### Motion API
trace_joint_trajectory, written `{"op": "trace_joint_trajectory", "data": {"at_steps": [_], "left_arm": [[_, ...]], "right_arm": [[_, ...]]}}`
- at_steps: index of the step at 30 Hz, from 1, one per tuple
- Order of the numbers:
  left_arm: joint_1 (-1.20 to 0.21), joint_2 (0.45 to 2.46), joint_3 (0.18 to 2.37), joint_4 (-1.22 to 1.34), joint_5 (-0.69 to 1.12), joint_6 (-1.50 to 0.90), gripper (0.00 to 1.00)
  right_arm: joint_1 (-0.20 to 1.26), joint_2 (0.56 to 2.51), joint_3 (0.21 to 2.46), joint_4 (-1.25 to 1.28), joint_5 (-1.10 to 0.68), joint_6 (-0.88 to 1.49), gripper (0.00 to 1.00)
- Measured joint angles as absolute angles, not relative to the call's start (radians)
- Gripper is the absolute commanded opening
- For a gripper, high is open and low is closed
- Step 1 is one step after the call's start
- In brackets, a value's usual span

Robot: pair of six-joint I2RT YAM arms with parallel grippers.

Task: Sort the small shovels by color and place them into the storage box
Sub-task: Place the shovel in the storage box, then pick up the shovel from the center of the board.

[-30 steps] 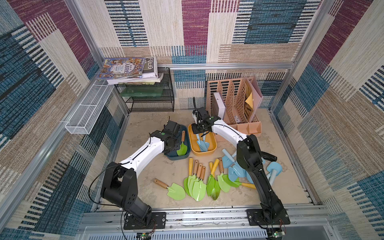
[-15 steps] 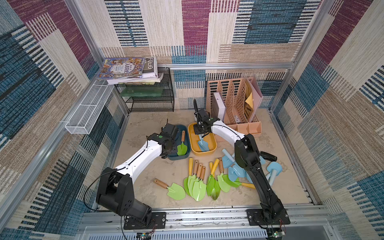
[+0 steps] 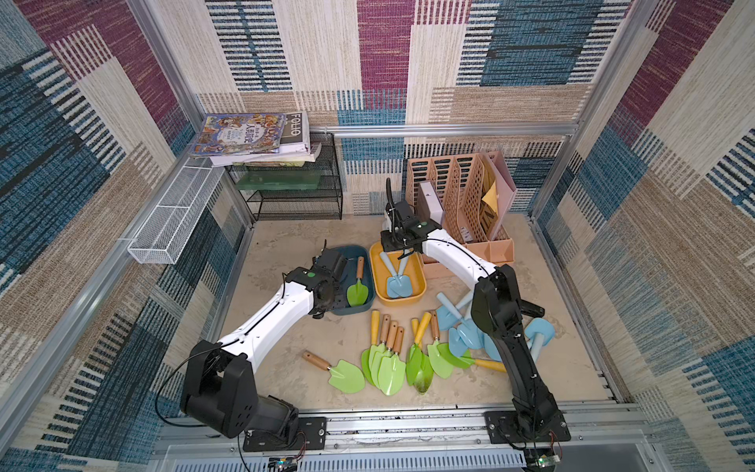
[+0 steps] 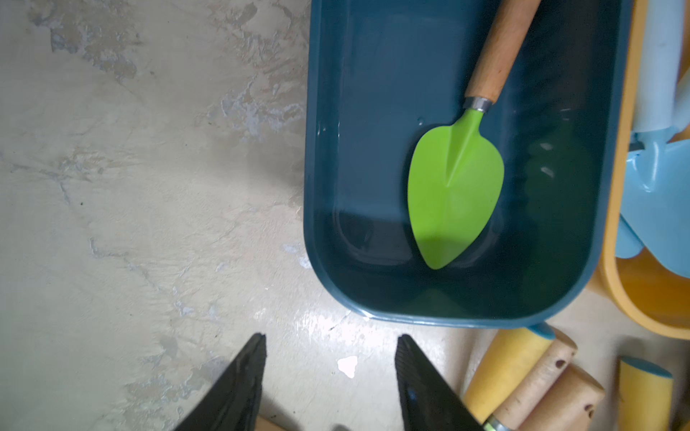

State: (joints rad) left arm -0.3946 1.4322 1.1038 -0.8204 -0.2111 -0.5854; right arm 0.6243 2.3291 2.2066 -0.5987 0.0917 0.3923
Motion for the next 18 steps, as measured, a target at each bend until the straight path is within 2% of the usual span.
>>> {"op": "trace_joint_trajectory", "data": {"at_steps": [10,18], "left_arm": [[-0.397,1.296,0.922,-0.903,-0.124,-0.634,0.58],[-0.404,1.135,0.776,-0.973,-0.048,-0.704,0.61]], "right_arm": [[0.62,2.123,1.972,-0.572,0.1,0.364,0.49],[0.62,2.047,1.843,-0.569,0.099,0.357,0.5]]}}
